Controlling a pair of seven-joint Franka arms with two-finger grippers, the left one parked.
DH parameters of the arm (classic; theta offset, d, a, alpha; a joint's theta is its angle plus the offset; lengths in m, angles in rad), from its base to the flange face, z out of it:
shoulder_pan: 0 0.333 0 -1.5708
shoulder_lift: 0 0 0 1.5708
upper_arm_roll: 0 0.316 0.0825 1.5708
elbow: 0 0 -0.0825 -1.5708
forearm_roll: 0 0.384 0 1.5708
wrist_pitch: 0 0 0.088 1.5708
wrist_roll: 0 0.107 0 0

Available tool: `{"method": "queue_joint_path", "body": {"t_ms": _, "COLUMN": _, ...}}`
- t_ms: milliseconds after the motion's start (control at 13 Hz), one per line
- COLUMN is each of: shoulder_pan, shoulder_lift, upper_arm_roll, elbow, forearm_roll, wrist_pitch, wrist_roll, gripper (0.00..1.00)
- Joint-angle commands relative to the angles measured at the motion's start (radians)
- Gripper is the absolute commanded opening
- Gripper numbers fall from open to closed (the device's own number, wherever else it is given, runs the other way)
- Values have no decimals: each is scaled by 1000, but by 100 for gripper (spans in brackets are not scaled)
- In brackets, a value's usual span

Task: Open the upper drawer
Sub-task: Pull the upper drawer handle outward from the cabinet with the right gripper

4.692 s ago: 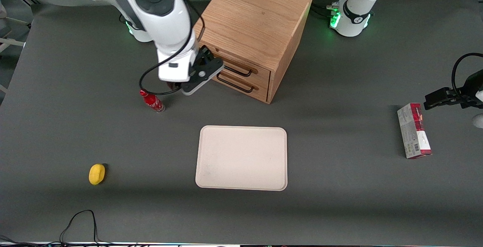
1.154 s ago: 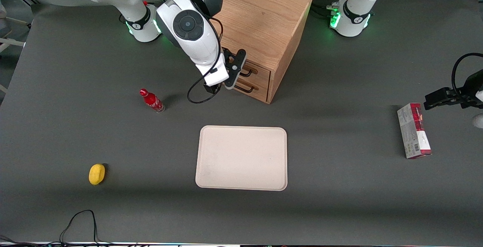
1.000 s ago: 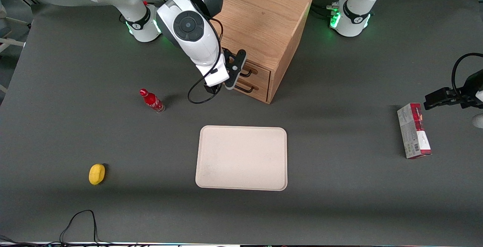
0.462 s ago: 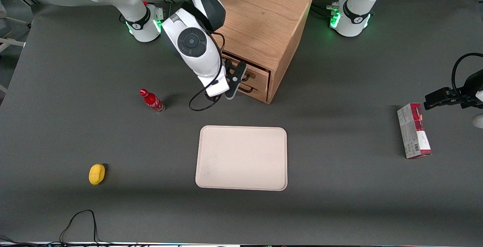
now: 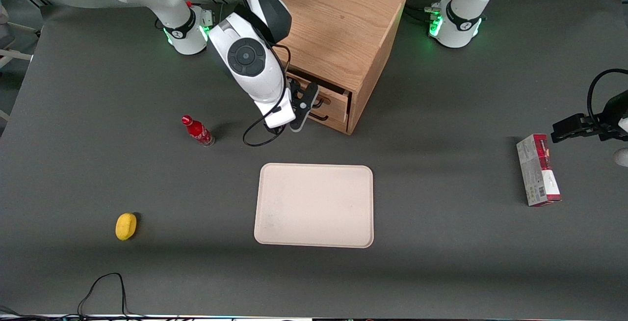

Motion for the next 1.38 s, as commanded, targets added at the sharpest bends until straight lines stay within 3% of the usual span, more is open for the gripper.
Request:
{"method": "queue_joint_path", "body": {"t_ms": 0, "shoulder_pan": -24, "shoulder_lift": 26, "upper_arm_roll": -8, "elbow": 53, "forearm_roll": 15, "wrist_pitch": -8, "wrist_roll": 1, "gripper": 100}}
{"method": "queue_joint_path", "body": {"t_ms": 1308, "shoulder_pan": -188, "shoulder_lift": 188, "upper_arm_roll": -8, "elbow": 323, "forearm_roll": 15, "wrist_pitch": -130, "wrist_roll": 27, "gripper": 100}}
